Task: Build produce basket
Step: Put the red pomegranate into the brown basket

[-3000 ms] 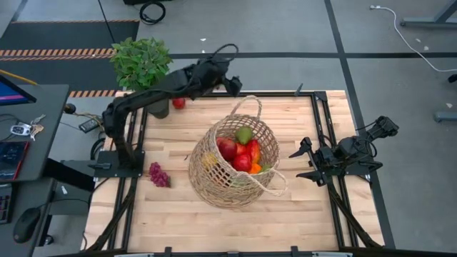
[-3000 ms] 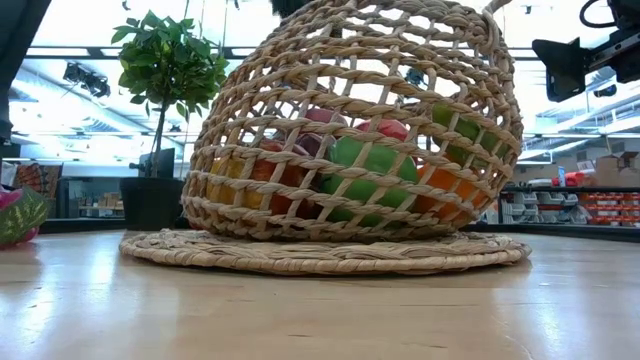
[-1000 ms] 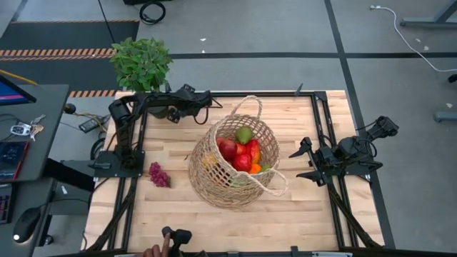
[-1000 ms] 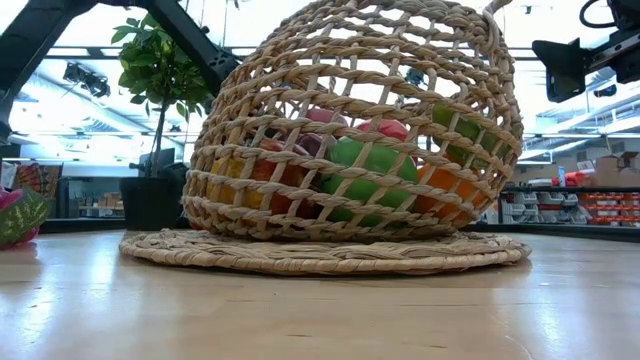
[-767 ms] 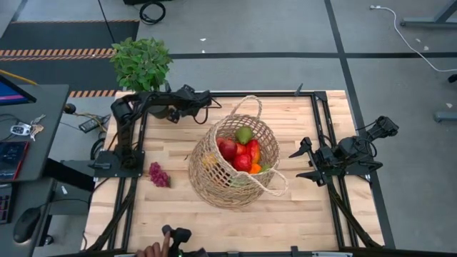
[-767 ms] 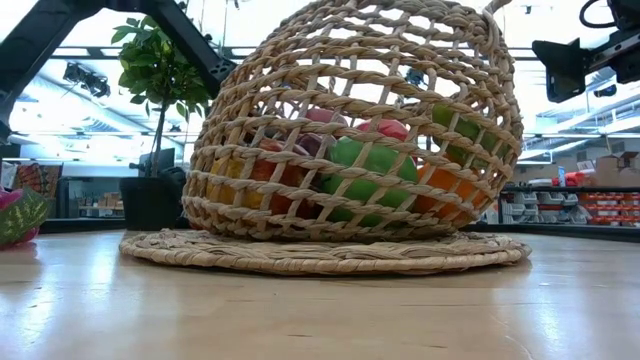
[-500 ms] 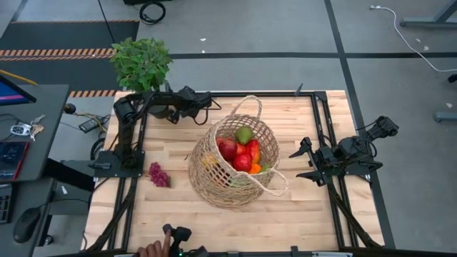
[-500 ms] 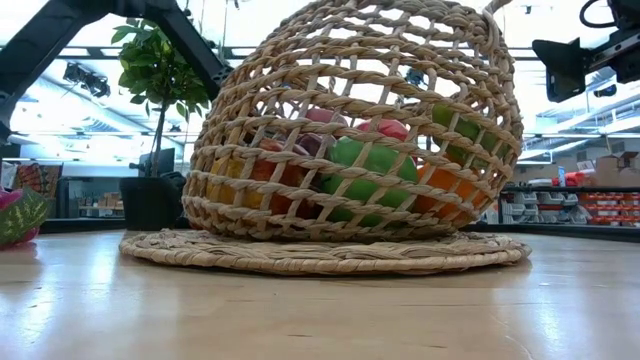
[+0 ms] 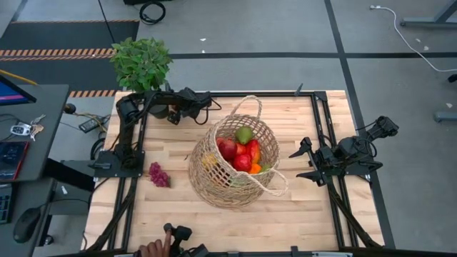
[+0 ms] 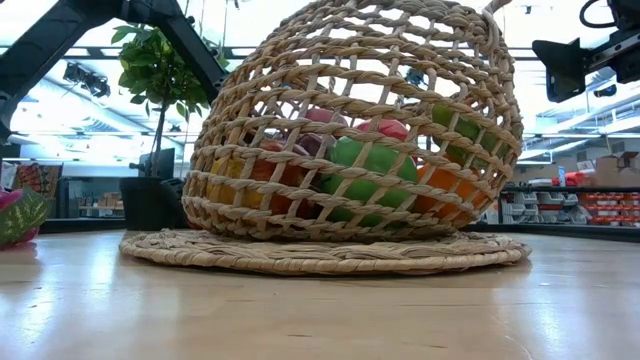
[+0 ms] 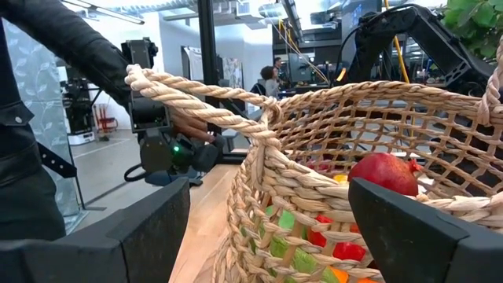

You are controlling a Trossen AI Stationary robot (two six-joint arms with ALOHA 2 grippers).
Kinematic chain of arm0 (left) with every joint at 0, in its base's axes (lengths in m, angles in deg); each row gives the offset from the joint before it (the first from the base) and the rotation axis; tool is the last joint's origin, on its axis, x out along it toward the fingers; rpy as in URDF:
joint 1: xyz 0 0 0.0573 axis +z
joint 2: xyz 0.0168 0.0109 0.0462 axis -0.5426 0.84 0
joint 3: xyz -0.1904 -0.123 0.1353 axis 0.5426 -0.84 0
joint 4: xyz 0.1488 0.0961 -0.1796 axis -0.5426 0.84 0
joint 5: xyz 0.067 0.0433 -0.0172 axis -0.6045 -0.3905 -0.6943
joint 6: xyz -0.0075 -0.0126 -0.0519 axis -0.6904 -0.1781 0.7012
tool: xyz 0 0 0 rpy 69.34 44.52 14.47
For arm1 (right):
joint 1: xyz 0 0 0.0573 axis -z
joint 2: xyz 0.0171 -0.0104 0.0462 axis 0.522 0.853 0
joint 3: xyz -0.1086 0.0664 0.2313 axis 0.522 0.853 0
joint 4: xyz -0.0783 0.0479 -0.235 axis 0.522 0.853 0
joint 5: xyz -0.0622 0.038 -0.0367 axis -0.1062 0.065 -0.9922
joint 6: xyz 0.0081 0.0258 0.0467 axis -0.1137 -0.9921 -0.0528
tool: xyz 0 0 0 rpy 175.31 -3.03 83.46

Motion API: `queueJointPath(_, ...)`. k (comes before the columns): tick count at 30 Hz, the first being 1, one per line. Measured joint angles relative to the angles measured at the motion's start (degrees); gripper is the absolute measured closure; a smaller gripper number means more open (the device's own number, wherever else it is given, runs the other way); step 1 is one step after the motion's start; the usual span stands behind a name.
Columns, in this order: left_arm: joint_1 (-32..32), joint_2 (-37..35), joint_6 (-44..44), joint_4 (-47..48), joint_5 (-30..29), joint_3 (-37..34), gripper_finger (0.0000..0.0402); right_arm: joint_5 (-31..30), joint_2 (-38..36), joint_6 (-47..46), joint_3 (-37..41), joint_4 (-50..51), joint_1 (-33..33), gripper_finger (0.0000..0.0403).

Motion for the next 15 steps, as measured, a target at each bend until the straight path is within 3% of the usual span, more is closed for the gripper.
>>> queueJointPath(10, 0.0, 0.0, -1.0, 0.0, 0.1, 0.0, 0.0029, 0.0, 0.0, 0.0, 0.0, 0.0, 0.0, 0.0053)
queueJointPath(15, 0.0, 0.0, -1.0, 0.0, 0.1, 0.0, 0.0073, 0.0, 0.0, 0.0, 0.0, 0.0, 0.0, 0.0053)
